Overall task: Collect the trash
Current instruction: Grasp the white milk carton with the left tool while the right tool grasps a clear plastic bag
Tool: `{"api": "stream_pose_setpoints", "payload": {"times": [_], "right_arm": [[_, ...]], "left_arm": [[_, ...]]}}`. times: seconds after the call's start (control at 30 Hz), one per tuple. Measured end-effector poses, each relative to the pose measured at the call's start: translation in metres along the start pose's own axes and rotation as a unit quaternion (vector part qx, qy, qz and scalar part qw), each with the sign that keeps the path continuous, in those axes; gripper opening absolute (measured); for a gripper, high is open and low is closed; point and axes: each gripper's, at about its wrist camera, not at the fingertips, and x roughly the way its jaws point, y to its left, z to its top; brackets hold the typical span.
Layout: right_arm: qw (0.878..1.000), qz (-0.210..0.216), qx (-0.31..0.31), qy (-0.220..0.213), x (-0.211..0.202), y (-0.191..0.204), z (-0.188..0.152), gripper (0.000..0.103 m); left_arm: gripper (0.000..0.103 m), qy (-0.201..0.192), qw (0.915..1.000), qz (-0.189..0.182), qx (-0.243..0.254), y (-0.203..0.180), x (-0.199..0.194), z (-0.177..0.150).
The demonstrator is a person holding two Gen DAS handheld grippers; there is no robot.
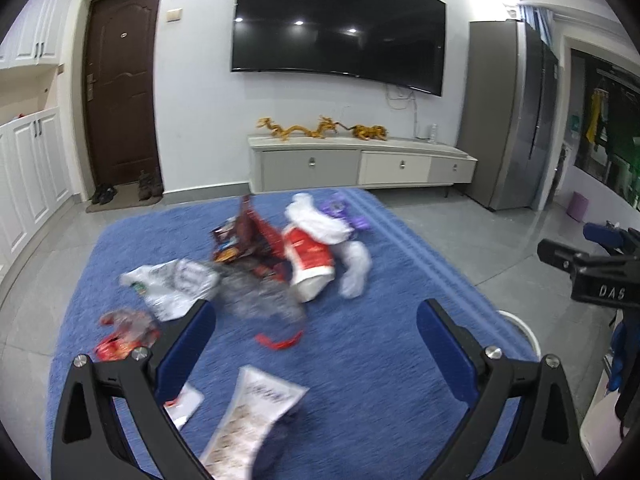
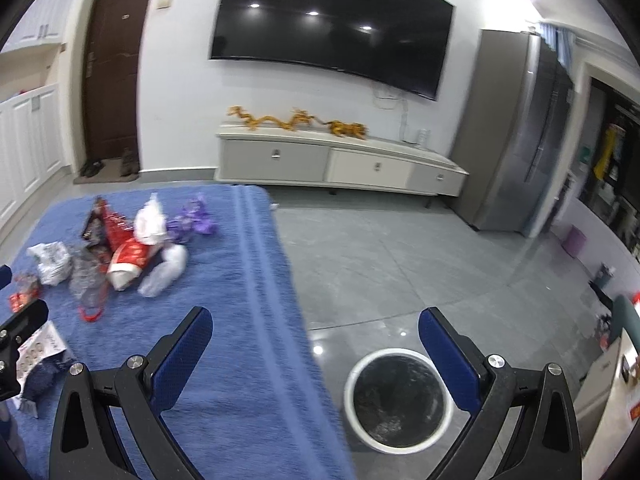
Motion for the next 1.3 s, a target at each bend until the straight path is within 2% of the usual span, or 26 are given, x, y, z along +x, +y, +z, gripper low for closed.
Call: {"api": "stream_pose_setpoints", "payload": {"times": [0.17,0.27,0.43,0.53,0.57,0.63,0.7,0.83,0.9,0.93,1.03,1.07,1.3], "right_arm": [[0.997,0.079,-0.024,0.011,0.017,0.032,0.007,0.103],[0.99,0.136,-0.027,0.031,0.037,0.051,0.009,0.102],[0.978,0.197,-0.026,0.067,0.078,0.077,0.012,0.079],[0.973,0.212,-0.009,0.089,0.108,0.083,0.015,0.065],[0.971,0.218,-0.005,0.096,0.12,0.085,0.018,0.064],[0.968,0.227,0.003,0.106,0.14,0.089,0.022,0.061],[0.965,0.233,0.018,0.116,0.159,0.093,0.027,0.057],[0.963,0.239,0.022,0.125,0.184,0.102,0.032,0.05],[0.96,0.242,0.024,0.136,0.195,0.103,0.032,0.042],[0.959,0.243,0.025,0.142,0.2,0.103,0.031,0.034],[0.954,0.259,0.039,0.147,0.2,0.095,0.024,0.02],[0.952,0.265,0.043,0.147,0.197,0.091,0.021,0.019],[0.944,0.298,0.059,0.129,0.152,0.057,-0.005,0.014]], "left_arm": [[0.101,0.031,0.9995,0.003,-0.006,0.037,-0.004,-0.027],[0.101,0.053,0.9986,0.005,0.001,0.047,-0.003,-0.044],[0.101,0.087,0.9962,0.004,0.002,0.055,0.008,-0.059],[0.101,0.102,0.9947,-0.004,-0.004,0.058,0.016,-0.064],[0.099,0.108,0.9942,-0.005,-0.006,0.057,0.019,-0.064],[0.093,0.122,0.9925,-0.006,-0.01,0.058,0.027,-0.065],[0.081,0.138,0.9902,-0.008,-0.015,0.058,0.037,-0.067],[0.07,0.163,0.9854,-0.027,-0.042,0.062,0.046,-0.071],[0.053,0.173,0.983,-0.038,-0.046,0.059,0.048,-0.072],[0.052,0.174,0.9831,-0.035,-0.043,0.055,0.049,-0.072],[0.048,0.173,0.984,-0.028,-0.031,0.047,0.045,-0.071],[0.041,0.174,0.9838,-0.03,-0.032,0.044,0.044,-0.07],[0.041,0.178,0.983,-0.035,-0.03,0.026,0.036,-0.064]]}}
